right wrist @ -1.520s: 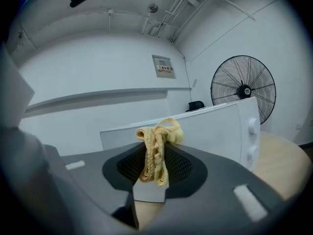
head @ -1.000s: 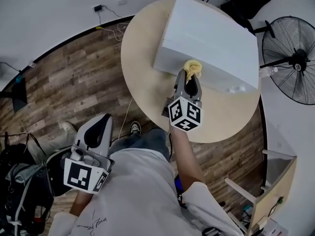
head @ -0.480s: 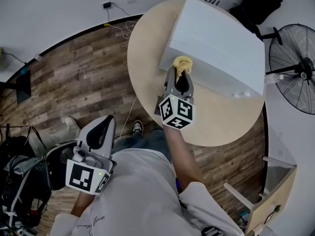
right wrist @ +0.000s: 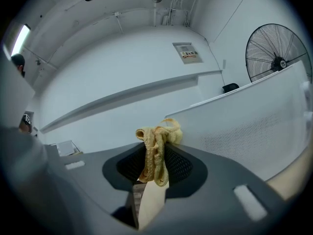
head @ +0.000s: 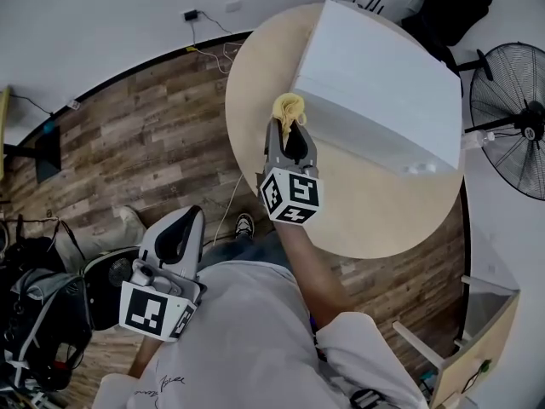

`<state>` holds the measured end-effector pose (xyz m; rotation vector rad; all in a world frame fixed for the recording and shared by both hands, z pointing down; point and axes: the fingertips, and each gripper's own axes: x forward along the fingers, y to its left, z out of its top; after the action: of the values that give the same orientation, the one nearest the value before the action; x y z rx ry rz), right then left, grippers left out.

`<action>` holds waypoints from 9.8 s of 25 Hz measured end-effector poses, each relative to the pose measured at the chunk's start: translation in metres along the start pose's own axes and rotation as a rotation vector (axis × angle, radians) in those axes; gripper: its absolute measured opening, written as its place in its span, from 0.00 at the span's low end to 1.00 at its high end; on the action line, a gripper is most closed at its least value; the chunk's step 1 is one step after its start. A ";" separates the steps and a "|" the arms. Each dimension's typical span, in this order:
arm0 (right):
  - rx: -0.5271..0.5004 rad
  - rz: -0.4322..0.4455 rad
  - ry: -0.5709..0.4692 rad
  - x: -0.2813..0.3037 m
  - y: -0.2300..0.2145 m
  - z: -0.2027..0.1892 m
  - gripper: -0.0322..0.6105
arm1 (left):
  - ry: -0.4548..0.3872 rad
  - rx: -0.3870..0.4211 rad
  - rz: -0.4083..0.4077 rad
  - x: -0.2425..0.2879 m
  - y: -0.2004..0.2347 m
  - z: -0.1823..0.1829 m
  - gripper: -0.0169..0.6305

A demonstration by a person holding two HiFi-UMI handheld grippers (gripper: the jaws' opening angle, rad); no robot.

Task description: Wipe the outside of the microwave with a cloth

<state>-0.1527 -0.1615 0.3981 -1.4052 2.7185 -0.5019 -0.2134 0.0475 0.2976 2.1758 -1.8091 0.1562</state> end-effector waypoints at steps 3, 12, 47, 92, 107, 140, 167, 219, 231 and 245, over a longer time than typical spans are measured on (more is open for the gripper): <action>0.001 0.010 -0.003 -0.009 0.002 0.002 0.24 | -0.012 0.017 -0.036 0.004 -0.005 0.001 0.02; 0.005 -0.077 -0.002 -0.055 -0.050 0.002 0.24 | 0.009 0.042 -0.164 0.032 -0.038 0.001 0.02; 0.048 -0.679 -0.052 -0.233 -0.334 0.028 0.24 | 0.094 0.096 -0.459 0.119 -0.167 0.000 0.02; 0.076 -0.671 -0.032 -0.167 -0.323 0.001 0.24 | 0.130 0.026 -0.347 0.112 -0.129 -0.013 0.02; 0.072 -0.608 -0.041 -0.140 -0.286 -0.001 0.24 | 0.122 -0.026 -0.301 0.099 -0.100 -0.014 0.02; 0.045 -0.417 0.032 -0.061 -0.162 -0.037 0.24 | 0.102 -0.077 -0.223 0.066 -0.022 -0.017 0.02; 0.064 -0.228 0.093 0.000 -0.072 -0.071 0.24 | 0.113 -0.086 -0.132 0.040 0.001 -0.029 0.02; 0.118 -0.449 0.053 -0.132 -0.217 -0.038 0.24 | 0.127 -0.014 -0.447 0.101 -0.123 -0.017 0.02; 0.156 -0.627 0.050 -0.180 -0.313 -0.037 0.24 | 0.160 -0.007 -0.472 0.133 -0.154 -0.018 0.02; 0.216 -0.763 0.061 -0.206 -0.393 -0.052 0.24 | 0.205 -0.005 -0.460 0.158 -0.171 -0.025 0.02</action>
<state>0.2681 -0.1939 0.5435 -2.3430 1.9829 -0.8348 -0.0123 -0.0670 0.3374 2.4051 -1.1653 0.2567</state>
